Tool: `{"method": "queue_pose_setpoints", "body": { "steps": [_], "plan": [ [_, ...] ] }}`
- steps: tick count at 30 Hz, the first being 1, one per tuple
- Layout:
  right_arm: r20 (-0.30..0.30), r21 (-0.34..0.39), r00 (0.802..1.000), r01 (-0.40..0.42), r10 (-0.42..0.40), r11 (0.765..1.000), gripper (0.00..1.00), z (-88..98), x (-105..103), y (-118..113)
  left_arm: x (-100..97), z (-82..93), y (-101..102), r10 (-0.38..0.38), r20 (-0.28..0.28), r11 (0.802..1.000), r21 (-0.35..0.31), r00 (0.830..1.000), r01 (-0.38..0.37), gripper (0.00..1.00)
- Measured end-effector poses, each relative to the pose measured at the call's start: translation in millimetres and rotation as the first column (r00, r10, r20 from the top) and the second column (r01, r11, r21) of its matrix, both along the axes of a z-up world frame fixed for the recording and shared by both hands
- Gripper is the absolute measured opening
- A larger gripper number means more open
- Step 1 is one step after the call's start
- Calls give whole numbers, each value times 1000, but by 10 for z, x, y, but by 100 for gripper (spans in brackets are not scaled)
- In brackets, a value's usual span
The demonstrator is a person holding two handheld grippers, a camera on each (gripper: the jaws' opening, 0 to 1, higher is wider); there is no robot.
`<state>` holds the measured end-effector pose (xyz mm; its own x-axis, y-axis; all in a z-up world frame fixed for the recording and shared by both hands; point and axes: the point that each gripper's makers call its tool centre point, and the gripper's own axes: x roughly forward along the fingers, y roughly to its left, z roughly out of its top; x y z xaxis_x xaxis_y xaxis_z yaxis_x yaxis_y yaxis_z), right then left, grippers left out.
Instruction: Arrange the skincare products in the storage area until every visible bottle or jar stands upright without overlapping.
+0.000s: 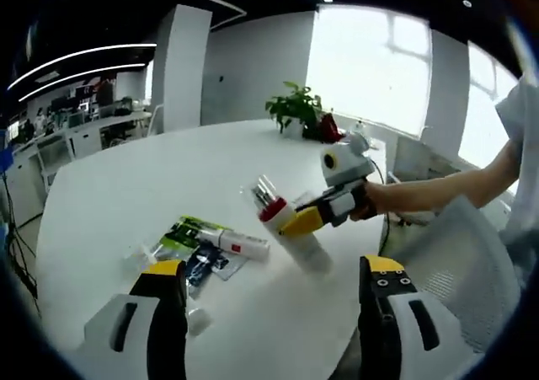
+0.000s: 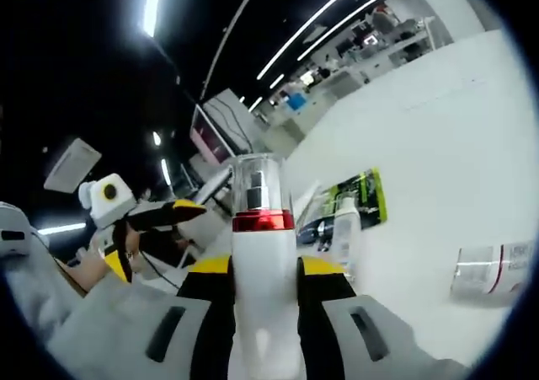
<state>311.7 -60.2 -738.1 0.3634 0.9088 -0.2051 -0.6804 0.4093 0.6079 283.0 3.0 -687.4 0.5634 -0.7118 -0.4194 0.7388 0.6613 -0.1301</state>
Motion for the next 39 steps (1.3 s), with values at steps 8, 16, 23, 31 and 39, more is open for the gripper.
{"method": "queue_pose_setpoints", "body": {
  "steps": [8,16,23,31,39],
  "plan": [
    [30,30,999,-21,20,999,25,55,-86,32,117,80,-290,-84,-36,988,-132,996,79,57],
    [48,42,998,-38,36,998,25,95,-148,62,255,82,-464,-98,-78,974,-210,992,80,42],
    [69,64,995,-71,67,995,25,179,-214,106,261,42,-562,-96,-111,967,-246,989,66,36],
    [85,83,990,-117,110,990,26,239,-323,166,255,42,-584,-113,-149,937,-344,982,56,34],
    [102,83,985,-149,140,985,26,283,-394,231,313,70,-542,-123,-152,926,-374,981,58,32]
  ]
}}
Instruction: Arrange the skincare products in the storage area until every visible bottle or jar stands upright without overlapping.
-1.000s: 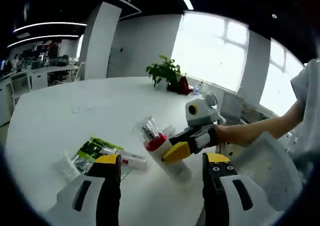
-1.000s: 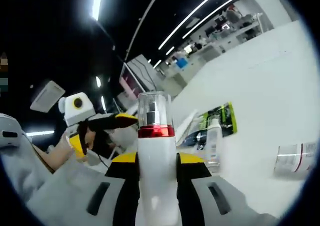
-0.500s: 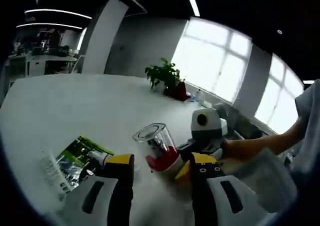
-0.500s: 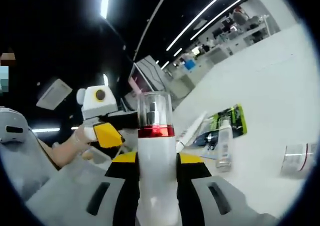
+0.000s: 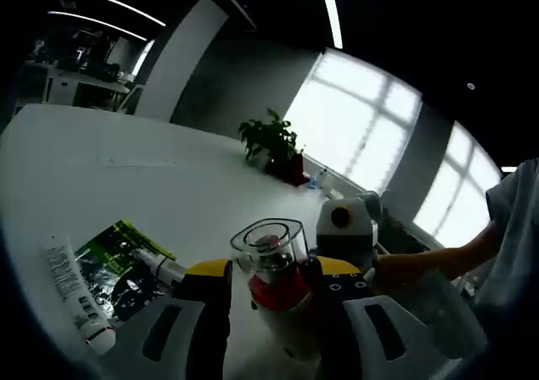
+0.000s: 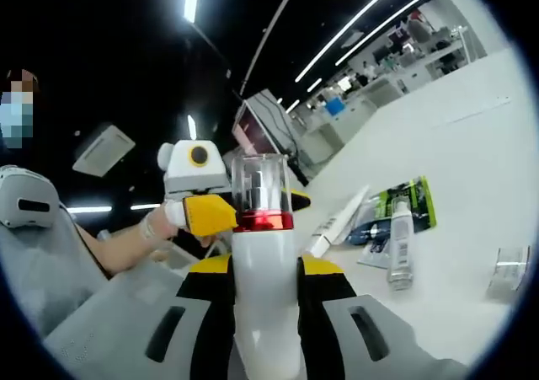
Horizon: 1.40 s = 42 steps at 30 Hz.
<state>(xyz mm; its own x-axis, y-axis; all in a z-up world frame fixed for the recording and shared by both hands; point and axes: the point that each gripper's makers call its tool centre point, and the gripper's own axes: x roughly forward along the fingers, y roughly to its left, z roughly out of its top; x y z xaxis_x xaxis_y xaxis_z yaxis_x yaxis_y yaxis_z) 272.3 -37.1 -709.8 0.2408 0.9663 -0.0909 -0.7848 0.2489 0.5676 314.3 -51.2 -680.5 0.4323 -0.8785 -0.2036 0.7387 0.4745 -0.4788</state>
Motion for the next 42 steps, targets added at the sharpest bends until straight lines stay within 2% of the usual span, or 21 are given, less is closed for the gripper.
{"method": "queue_pose_setpoints", "body": {
  "steps": [3,6,12,18,23,25,28,31,34,36,38,40,42],
  "plan": [
    [3,7,1000,-13,13,1000,26,15,-22,9,8,27,1,-11,25,1000,2,1000,10,31],
    [15,6,1000,-21,20,1000,26,29,-44,11,-28,35,-23,-22,16,1000,-8,1000,22,29],
    [15,15,1000,-21,21,1000,26,31,-72,-1,-102,48,-83,-33,32,999,-7,999,34,30],
    [31,-19,999,-28,28,999,26,-26,-99,1,-163,-23,-99,-31,-34,1000,2,999,31,28],
    [44,-45,998,-37,39,998,26,-53,-106,-5,-210,-40,-121,-33,-43,999,15,999,34,28],
    [47,-55,998,-42,44,998,26,-57,-122,7,-199,-64,-94,-26,-82,999,29,996,28,28],
    [57,-73,997,-45,49,996,26,-88,-120,12,-222,-80,-109,-33,-62,998,46,998,35,28],
    [57,-93,997,-52,57,994,26,-133,-131,30,-216,-167,-63,-23,-146,997,68,989,33,28],
    [64,-111,996,-56,63,992,26,-171,-143,41,-177,-200,-32,-22,-144,997,75,989,33,28],
    [73,-106,996,-48,56,993,26,-167,-126,30,-152,-178,-48,-19,-102,996,80,995,27,28],
    [85,-100,995,-41,50,994,26,-146,-112,23,-146,-147,-64,-14,-85,997,74,996,21,27],
    [91,-102,995,-40,49,994,26,-127,-99,10,-130,-146,-61,6,-118,997,72,993,3,27],
    [116,-136,992,-40,56,990,26,-149,-108,0,-131,-161,-58,-11,-108,997,80,994,20,27]
  ]
}}
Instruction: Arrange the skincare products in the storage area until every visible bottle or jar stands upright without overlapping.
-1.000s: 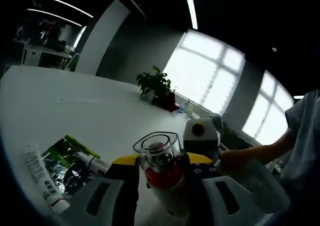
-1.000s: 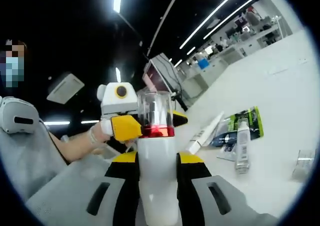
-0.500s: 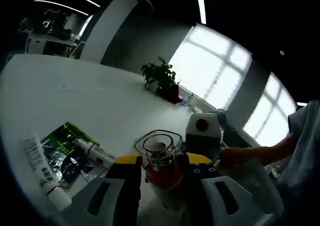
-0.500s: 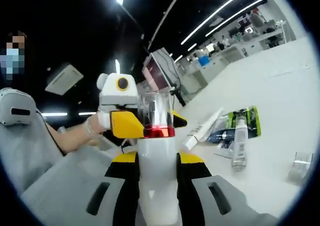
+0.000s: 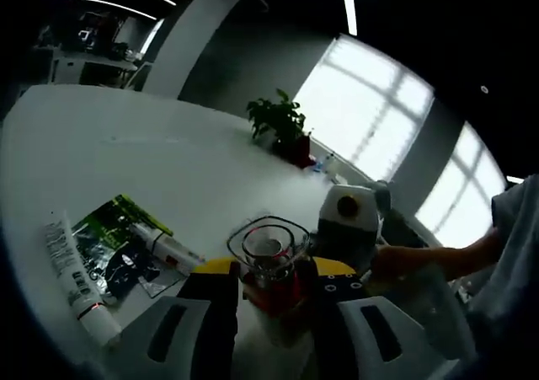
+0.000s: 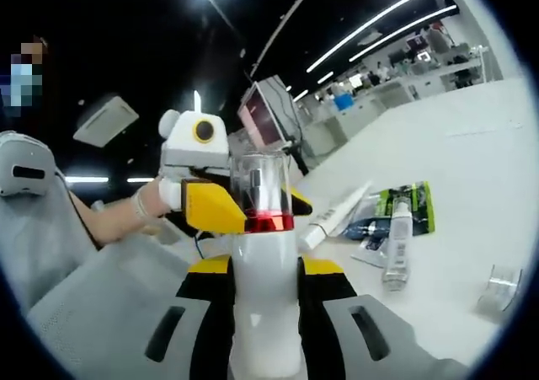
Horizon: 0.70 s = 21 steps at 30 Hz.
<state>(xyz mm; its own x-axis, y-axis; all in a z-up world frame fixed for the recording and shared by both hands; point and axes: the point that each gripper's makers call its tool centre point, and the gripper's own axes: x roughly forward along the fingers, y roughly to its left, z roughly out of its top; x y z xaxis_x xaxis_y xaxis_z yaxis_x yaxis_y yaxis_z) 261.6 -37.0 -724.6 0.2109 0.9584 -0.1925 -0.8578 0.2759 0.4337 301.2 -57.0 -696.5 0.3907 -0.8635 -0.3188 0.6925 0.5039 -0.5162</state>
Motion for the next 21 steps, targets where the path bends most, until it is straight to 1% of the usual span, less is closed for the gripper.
{"method": "queue_pose_setpoints", "body": {
  "steps": [3,6,9,10,13,17,19,21],
  "plan": [
    [13,-21,1000,-3,4,1000,26,-36,1,-7,-17,-29,-13,-13,16,1000,21,1000,13,27],
    [28,-33,1000,0,1,999,26,-57,18,-17,-22,-27,-36,-25,56,999,42,998,22,27],
    [48,-53,999,0,2,999,27,-73,31,-17,-34,-27,-49,-37,84,997,71,996,31,27],
    [53,-64,999,0,3,998,27,-85,36,-16,-45,-36,-50,-38,85,996,83,996,31,27],
    [90,-109,996,-11,21,994,27,-133,44,-18,-66,-68,-49,-58,107,990,136,993,44,27],
    [114,-122,993,-1,15,993,28,-141,92,-33,-86,-50,-62,-54,151,984,177,987,27,27],
    [132,-135,991,4,14,991,28,-150,113,-37,-101,-52,-68,-62,164,979,201,984,28,27],
    [132,-157,991,4,17,988,28,-178,125,-35,-68,-72,-46,-66,174,975,220,983,27,26]
  ]
}}
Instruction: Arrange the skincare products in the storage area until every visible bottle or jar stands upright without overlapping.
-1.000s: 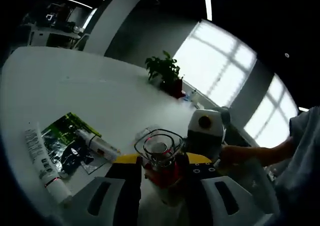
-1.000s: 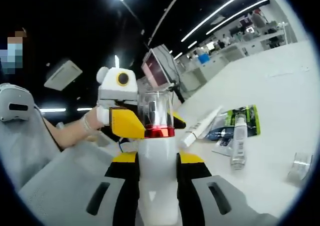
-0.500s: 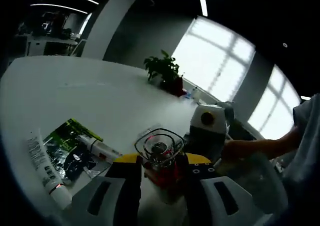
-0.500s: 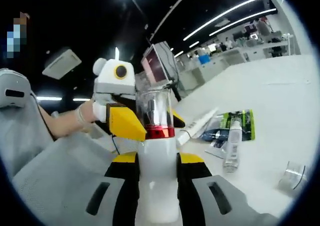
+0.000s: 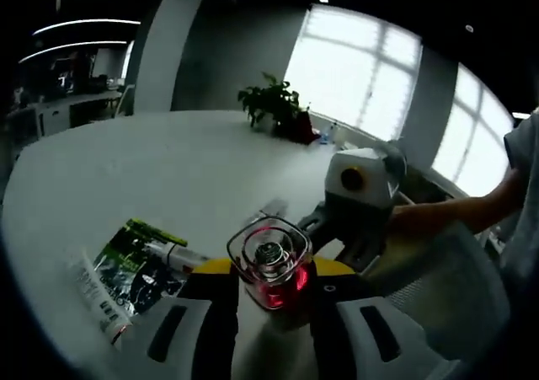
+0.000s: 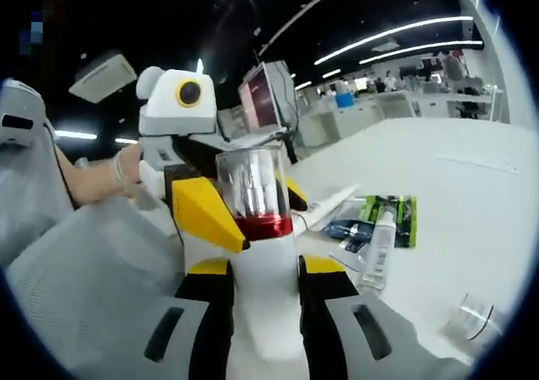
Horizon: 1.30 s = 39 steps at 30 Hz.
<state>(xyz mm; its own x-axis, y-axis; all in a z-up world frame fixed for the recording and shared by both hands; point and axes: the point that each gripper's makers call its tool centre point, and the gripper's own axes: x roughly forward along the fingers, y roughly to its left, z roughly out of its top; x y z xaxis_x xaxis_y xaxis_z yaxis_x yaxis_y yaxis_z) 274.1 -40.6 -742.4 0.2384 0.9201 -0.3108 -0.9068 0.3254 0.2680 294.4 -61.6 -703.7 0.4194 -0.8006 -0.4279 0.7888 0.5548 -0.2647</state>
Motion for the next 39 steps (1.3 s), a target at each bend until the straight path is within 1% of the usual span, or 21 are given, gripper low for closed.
{"method": "queue_pose_setpoints", "body": {
  "steps": [1,2,4,6,7,10,13,15,20,23,25,28,30,33,36,38,39],
  "plan": [
    [4,-14,1000,-3,3,1000,28,-17,1,0,-7,-19,-8,-4,8,1000,17,1000,4,27],
    [8,-5,1000,0,0,1000,28,2,9,-2,-15,2,-5,0,9,1000,11,1000,0,26],
    [6,-13,1000,7,-7,1000,29,-6,23,-15,-17,9,-3,3,24,1000,18,1000,-4,26],
    [19,-26,1000,10,-10,1000,29,-8,35,-19,-29,17,-6,5,32,1000,28,999,-6,26],
    [31,-38,999,11,-10,999,29,-7,40,-19,-12,17,-2,7,40,999,35,999,-8,26],
    [37,-48,999,17,-15,999,29,-13,35,-19,-27,20,-10,1,69,998,61,998,-5,26],
    [21,-71,999,28,-27,997,30,-35,31,-34,-53,25,-16,-9,81,997,74,997,3,26],
    [4,-66,1000,31,-30,997,31,-46,22,-38,-74,26,-12,-10,81,997,76,997,4,26],
    [8,-72,999,38,-38,997,34,-60,18,-67,-104,30,-43,-25,95,995,94,995,16,26],
    [27,-109,999,37,-35,993,34,-109,-4,-128,-105,33,-61,-30,106,994,103,994,19,26],
    [38,-147,999,42,-37,988,34,-180,-20,-187,-103,35,-76,-36,117,994,111,993,23,26],
    [23,-150,999,51,-48,987,32,-234,-56,-248,-129,36,-99,-52,132,991,128,990,35,26],
    [23,-162,998,56,-53,985,31,-281,-72,-284,-145,35,-115,-60,139,990,137,988,41,26],
    [24,-208,999,50,-46,977,29,-383,-108,-318,-170,34,-139,-73,146,988,145,987,51,26],
    [22,-204,999,45,-42,978,31,-396,-127,-294,-177,32,-134,-81,150,986,156,985,57,26],
    [34,-217,999,45,-39,975,30,-407,-109,-294,-180,30,-127,-85,152,985,163,985,60,26],
    [42,-228,998,45,-36,973,28,-416,-102,-295,-190,28,-129,-96,154,983,168,983,69,26]
  ]
}}
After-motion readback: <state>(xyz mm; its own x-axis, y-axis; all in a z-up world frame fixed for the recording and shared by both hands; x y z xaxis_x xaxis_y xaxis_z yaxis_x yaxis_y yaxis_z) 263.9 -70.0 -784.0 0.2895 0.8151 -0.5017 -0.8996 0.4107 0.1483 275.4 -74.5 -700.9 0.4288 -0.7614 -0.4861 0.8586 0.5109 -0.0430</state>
